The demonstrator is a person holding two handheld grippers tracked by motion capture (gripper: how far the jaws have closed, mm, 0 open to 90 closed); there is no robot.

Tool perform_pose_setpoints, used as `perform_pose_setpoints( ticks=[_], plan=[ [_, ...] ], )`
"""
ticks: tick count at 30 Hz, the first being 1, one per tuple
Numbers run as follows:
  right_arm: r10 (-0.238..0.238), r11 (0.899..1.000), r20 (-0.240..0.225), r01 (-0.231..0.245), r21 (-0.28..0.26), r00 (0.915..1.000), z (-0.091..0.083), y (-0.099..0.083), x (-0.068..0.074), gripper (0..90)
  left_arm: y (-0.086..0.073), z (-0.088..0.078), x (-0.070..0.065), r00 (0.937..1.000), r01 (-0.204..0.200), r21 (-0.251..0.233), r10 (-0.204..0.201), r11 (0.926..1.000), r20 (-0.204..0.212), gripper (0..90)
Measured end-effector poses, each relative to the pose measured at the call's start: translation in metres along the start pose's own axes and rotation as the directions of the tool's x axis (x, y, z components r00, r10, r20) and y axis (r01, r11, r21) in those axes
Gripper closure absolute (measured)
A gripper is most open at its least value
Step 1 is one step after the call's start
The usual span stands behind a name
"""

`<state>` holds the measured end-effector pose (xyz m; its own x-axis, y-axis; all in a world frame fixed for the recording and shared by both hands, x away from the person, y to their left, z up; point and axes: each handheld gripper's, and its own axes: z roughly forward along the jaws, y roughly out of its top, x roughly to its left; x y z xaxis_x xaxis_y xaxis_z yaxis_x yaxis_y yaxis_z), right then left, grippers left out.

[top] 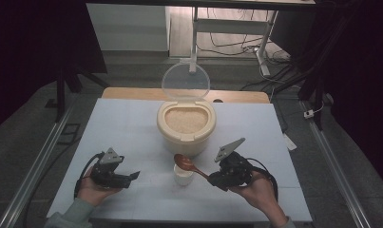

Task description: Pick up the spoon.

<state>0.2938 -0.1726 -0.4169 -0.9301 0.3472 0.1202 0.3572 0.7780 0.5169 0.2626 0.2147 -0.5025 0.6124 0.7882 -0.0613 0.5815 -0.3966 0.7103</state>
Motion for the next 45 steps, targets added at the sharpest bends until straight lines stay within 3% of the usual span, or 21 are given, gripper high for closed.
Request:
perform_pose_setpoints(
  ticks=[10, 17, 27, 31, 33, 34, 35, 37, 38, 39, 40, 45],
  plan=[
    [-0.059, 0.998, -0.019, 0.06, 0.015, 0.998, 0.007, 0.017, 0.004, 78.7, 0.001, -0.004, -0.001, 1.0, -0.004, -0.009, 0.004, 1.0, 0.001, 15.0],
    [-0.092, 0.995, -0.029, 0.092, 0.031, 0.9954, 0.015, 0.023, 0.003, 78.6, 0.006, -0.011, -0.003, 0.9996, -0.015, -0.026, 0.016, 0.9996, 0.025, 15.6],
    [-0.136, 0.989, -0.028, 0.137, 0.05, 0.9903, 0.021, 0.029, 0.003, 78.7, 0.021, -0.025, -0.015, 0.9946, -0.066, -0.054, 0.07, 0.9963, 0.076, 16.2],
    [-0.144, 0.988, -0.031, 0.145, 0.046, 0.9891, 0.021, 0.03, 0.003, 78.7, 0.035, -0.031, -0.028, 0.9873, -0.11, -0.078, 0.118, 0.9908, 0.106, 16.7],
    [-0.148, 0.988, -0.031, 0.15, 0.046, 0.9884, 0.021, 0.03, 0.004, 78.7, 0.047, -0.035, -0.04, 0.9773, -0.156, -0.093, 0.167, 0.9834, 0.13, 16.8],
    [-0.151, 0.987, -0.032, 0.152, 0.045, 0.9881, 0.021, 0.03, 0.004, 78.7, 0.047, -0.035, -0.04, 0.9773, -0.156, -0.093, 0.167, 0.9834, 0.13, 17.0],
    [-0.151, 0.987, -0.032, 0.152, 0.045, 0.988, 0.02, 0.029, 0.004, 78.7, 0.053, -0.036, -0.047, 0.9703, -0.179, -0.101, 0.192, 0.9787, 0.146, 17.2],
    [-0.151, 0.987, -0.031, 0.153, 0.043, 0.988, 0.02, 0.029, 0.003, 78.7, 0.056, -0.036, -0.051, 0.9667, -0.188, -0.103, 0.203, 0.9767, 0.156, 17.4],
    [-0.152, 0.987, -0.033, 0.154, 0.042, 0.9878, 0.02, 0.029, 0.003, 78.7, 0.061, -0.034, -0.057, 0.9607, -0.205, -0.103, 0.22, 0.9734, 0.169, 17.5],
    [-0.154, 0.987, -0.035, 0.155, 0.042, 0.9875, 0.02, 0.029, 0.003, 78.7, 0.061, -0.034, -0.057, 0.9607, -0.205, -0.103, 0.22, 0.9734, 0.169, 17.5],
    [-0.156, 0.987, -0.037, 0.157, 0.043, 0.9871, 0.02, 0.029, 0.003, 78.7, 0.066, -0.032, -0.062, 0.955, -0.221, -0.101, 0.236, 0.97, 0.179, 17.5],
    [-0.167, 0.985, -0.041, 0.168, 0.037, 0.9852, 0.021, 0.03, 0.007, 78.7, 0.077, -0.027, -0.069, 0.9458, -0.246, -0.101, 0.262, 0.9639, 0.192, 17.9]
  ],
)
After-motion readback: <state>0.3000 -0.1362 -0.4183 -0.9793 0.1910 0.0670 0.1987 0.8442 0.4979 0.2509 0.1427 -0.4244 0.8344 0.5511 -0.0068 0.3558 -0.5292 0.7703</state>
